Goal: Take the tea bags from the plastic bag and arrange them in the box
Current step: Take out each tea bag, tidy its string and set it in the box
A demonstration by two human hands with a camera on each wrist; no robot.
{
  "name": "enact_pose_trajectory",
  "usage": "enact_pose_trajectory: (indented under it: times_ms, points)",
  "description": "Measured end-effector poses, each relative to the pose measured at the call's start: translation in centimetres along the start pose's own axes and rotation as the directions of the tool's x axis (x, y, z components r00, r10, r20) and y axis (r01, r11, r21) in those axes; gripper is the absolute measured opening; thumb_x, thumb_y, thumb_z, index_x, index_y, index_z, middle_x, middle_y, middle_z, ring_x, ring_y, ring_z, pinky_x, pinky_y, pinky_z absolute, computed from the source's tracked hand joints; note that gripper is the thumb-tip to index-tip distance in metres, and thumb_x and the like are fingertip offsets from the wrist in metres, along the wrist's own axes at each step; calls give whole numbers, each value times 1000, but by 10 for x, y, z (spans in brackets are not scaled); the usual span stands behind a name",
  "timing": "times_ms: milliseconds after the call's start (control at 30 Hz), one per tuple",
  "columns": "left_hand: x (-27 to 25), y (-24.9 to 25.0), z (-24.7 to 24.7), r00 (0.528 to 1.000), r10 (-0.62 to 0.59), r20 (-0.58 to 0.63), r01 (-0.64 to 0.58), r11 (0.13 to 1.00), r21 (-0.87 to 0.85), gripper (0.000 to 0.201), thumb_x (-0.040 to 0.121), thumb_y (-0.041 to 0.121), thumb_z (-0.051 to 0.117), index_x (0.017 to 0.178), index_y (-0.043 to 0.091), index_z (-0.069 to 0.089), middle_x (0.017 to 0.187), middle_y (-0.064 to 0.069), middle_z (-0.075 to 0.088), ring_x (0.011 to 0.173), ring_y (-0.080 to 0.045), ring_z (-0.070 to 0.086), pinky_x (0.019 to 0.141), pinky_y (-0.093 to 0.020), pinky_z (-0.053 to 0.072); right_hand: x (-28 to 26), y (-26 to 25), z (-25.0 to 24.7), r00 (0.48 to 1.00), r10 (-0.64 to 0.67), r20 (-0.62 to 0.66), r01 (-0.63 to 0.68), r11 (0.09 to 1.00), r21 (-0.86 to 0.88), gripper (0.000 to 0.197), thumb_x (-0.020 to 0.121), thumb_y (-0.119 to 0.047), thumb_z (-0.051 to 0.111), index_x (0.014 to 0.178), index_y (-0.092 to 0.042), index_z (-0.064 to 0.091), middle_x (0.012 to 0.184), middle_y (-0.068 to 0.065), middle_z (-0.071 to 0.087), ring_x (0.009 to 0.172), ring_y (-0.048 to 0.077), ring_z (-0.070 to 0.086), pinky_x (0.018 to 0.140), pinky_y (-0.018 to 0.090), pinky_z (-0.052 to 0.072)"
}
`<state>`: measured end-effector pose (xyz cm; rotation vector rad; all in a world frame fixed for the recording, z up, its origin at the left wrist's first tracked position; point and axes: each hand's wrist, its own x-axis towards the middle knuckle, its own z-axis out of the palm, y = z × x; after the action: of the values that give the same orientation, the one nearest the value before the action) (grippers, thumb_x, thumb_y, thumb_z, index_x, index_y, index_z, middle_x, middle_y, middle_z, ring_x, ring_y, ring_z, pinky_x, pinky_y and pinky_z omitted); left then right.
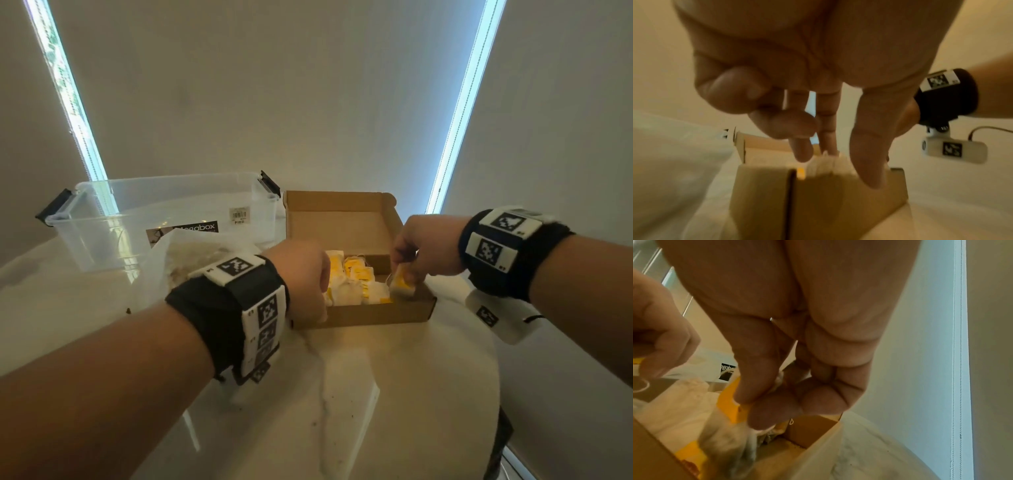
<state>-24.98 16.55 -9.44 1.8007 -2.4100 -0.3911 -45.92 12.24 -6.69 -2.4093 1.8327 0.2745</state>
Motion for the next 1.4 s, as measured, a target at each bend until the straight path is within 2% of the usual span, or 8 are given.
enact_pose_trajectory:
  times_ms: [100,267,433,667,833,1200,1333,1400]
  points:
    - [-2,0,6,1000,10,15,-11,995,102,19,81,27,79,95,21,67,98,2,65,86,-14,59,59,-20,39,5,-2,1,997,-15,71,16,1000,-20,4,94,-24,69,97,-26,69,90,-10,69,77,9,63,69,16,52]
    - [1,-1,11,999,42,-12,-39,981,190,18,90,28,67,101,15,70,103,-3,68,94,-19,64,72,-25,49,10,-2,-2,980,-8,197,-7,997,75,8,95,-18,65,98,-24,69,98,0,72,90,16,69,85,32,61]
    - [4,-1,13,999,41,-17,-37,980,197,20,90,29,67,102,14,70,103,-3,69,95,-19,65,80,-28,54,14,-5,8,985,33,171,-40,998,40,18,96,-22,65,112,-16,72,99,1,71,90,16,66,81,24,54]
    - [7,-2,14,999,39,0,-38,980,194,21,91,29,67,105,13,70,106,-3,69,98,-21,65,85,-30,55,17,-14,15,992,11,128,-14,1000,21,29,92,-31,70,121,-24,73,105,-10,72,92,9,62,98,30,52]
    - [8,-2,15,999,31,8,-32,982,187,19,91,28,67,102,13,71,104,-4,70,97,-21,66,86,-32,57,17,-15,17,989,-9,146,6,1000,24,22,90,-33,72,111,-26,76,86,-17,66,82,7,61,93,28,54]
    - [8,-2,14,999,34,8,-35,987,158,20,90,29,68,104,14,69,104,-3,69,96,-20,65,82,-29,55,24,-21,25,994,-8,112,5,1000,22,16,87,-30,77,102,-26,78,84,-13,70,83,8,67,88,28,58]
    - [10,-3,16,999,43,9,-44,983,176,23,91,30,67,106,12,70,107,-4,69,99,-21,65,85,-30,55,28,-23,24,996,27,91,-41,987,158,8,85,-25,79,92,-20,80,79,-5,77,72,12,74,67,21,60]
    - [10,-4,16,999,36,3,-36,986,166,23,91,31,68,104,12,71,106,-4,69,97,-21,66,84,-30,55,29,-24,23,996,17,87,-30,988,150,9,85,-24,80,93,-22,78,80,-7,75,72,11,72,66,20,57]
